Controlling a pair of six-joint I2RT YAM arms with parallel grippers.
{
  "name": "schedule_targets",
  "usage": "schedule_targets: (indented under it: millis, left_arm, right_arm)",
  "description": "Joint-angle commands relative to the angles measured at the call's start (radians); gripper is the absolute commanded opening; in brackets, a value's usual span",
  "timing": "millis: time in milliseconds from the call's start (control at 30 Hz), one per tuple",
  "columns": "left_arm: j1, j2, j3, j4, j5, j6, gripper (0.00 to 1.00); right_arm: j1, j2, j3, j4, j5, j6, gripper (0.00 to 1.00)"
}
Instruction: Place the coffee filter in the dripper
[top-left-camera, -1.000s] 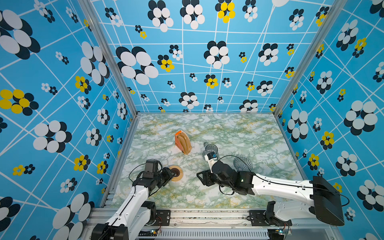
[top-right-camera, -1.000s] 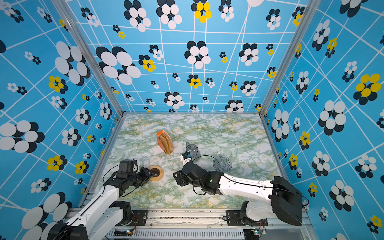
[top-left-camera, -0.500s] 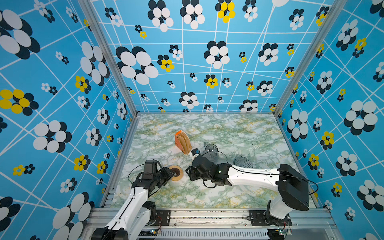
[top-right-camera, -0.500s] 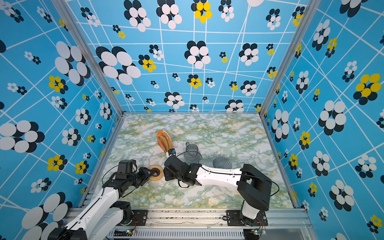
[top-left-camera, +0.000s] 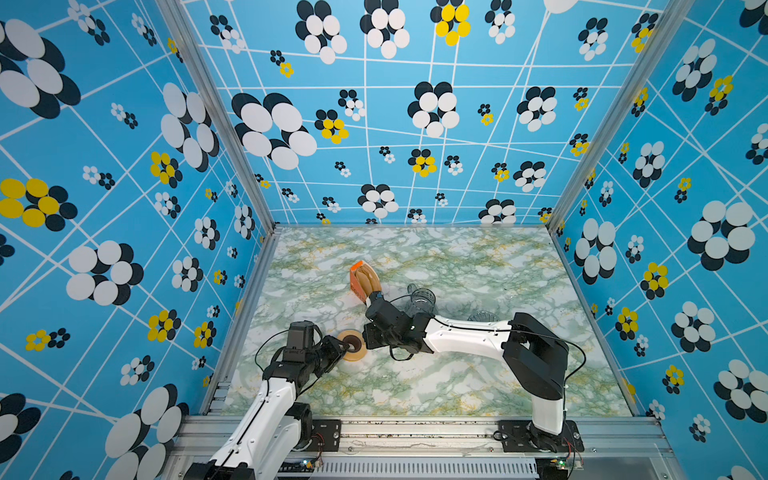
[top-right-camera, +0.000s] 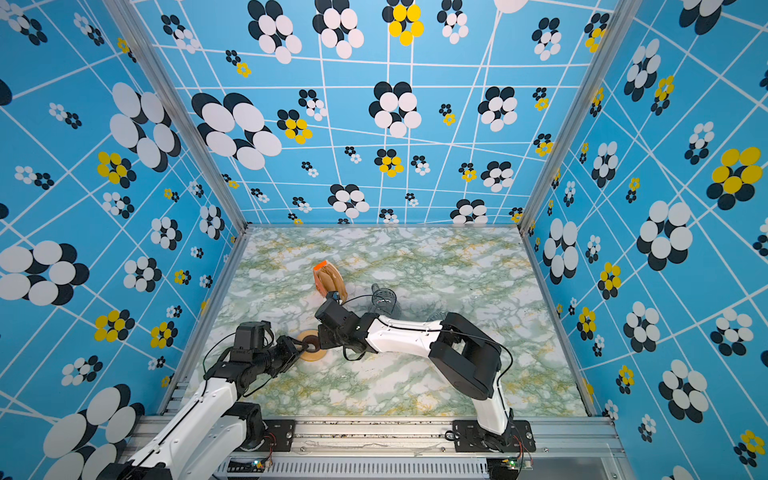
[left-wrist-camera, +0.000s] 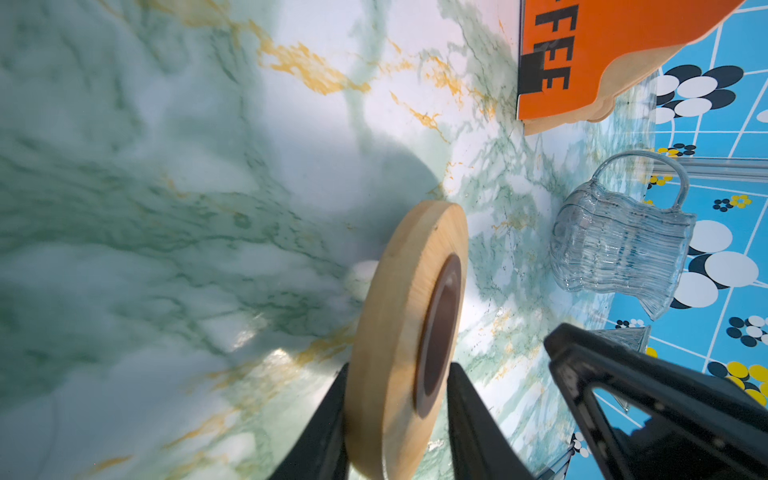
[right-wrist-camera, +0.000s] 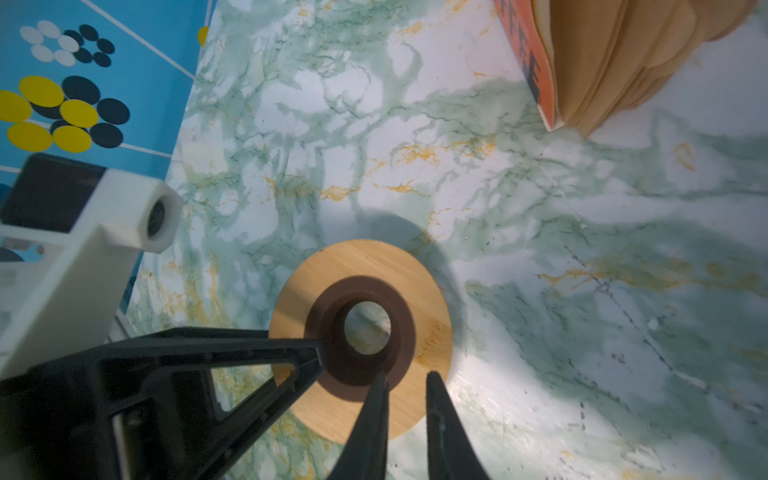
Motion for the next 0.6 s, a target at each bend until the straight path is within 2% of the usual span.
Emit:
schedule_targets:
  millis: [0,567]
  left_arm:
    - [0.009,-0.008,-0.014,0.003,0.004,-0.012,0.38]
    - [0.01,-0.011,-0.009,0.002,0.004,-0.008,0.38]
  right_arm:
    - [-0.014,0.038,0.054,-0.057,-0.016,-0.019,0.19]
    - [-0.014,0.129,0.111,-0.044,-0.084,-0.03,0.15]
